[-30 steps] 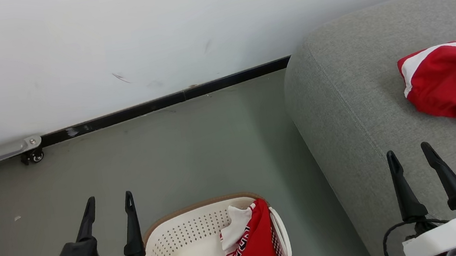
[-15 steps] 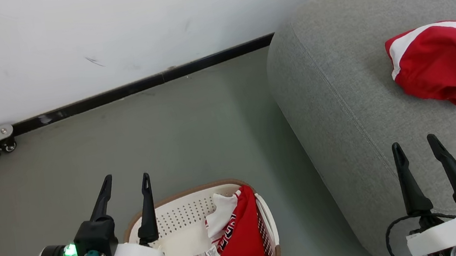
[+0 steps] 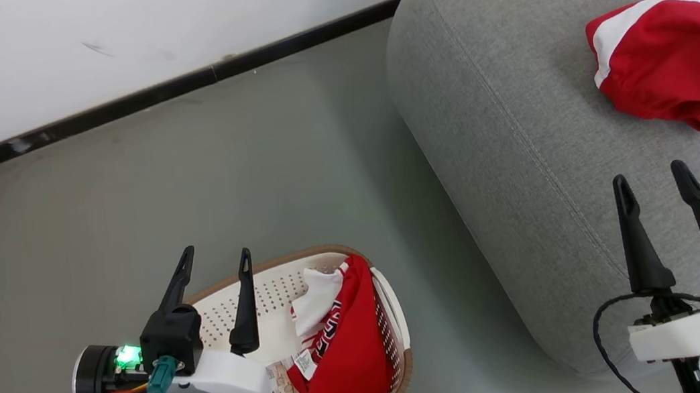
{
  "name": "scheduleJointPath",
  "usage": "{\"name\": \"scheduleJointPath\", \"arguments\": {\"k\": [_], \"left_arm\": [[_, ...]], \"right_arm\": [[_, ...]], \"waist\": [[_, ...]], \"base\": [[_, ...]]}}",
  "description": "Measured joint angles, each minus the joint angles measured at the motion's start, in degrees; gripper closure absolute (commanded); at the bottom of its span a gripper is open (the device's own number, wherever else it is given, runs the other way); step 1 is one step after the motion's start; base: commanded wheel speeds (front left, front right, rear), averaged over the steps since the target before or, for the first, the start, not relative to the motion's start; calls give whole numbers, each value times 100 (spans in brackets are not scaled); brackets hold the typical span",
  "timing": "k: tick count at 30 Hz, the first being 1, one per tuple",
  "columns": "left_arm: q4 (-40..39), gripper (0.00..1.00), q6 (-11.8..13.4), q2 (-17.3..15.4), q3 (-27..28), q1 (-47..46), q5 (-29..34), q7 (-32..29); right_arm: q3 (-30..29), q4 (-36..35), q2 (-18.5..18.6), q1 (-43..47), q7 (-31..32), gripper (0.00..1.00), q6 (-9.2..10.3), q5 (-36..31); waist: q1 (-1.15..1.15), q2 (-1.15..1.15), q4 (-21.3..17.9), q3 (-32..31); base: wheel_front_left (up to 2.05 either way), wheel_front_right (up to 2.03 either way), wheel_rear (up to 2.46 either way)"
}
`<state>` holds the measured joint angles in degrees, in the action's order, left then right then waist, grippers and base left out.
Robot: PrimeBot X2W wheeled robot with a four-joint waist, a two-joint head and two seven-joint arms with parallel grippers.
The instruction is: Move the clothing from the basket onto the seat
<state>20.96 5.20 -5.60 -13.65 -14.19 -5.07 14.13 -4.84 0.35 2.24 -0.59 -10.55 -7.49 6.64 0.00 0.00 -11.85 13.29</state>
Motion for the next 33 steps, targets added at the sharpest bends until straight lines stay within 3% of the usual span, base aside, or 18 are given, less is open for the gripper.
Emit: {"name": "scheduleJointPath", "arguments": {"k": [33], "left_arm": [[1049,0,-172,-157,-360,-1000,430,-58]], "right_arm": [[-97,-9,-4,-697,-310,0,0,200]], "waist": [[0,0,-454,1533]], "base": [[0,0,0]]}}
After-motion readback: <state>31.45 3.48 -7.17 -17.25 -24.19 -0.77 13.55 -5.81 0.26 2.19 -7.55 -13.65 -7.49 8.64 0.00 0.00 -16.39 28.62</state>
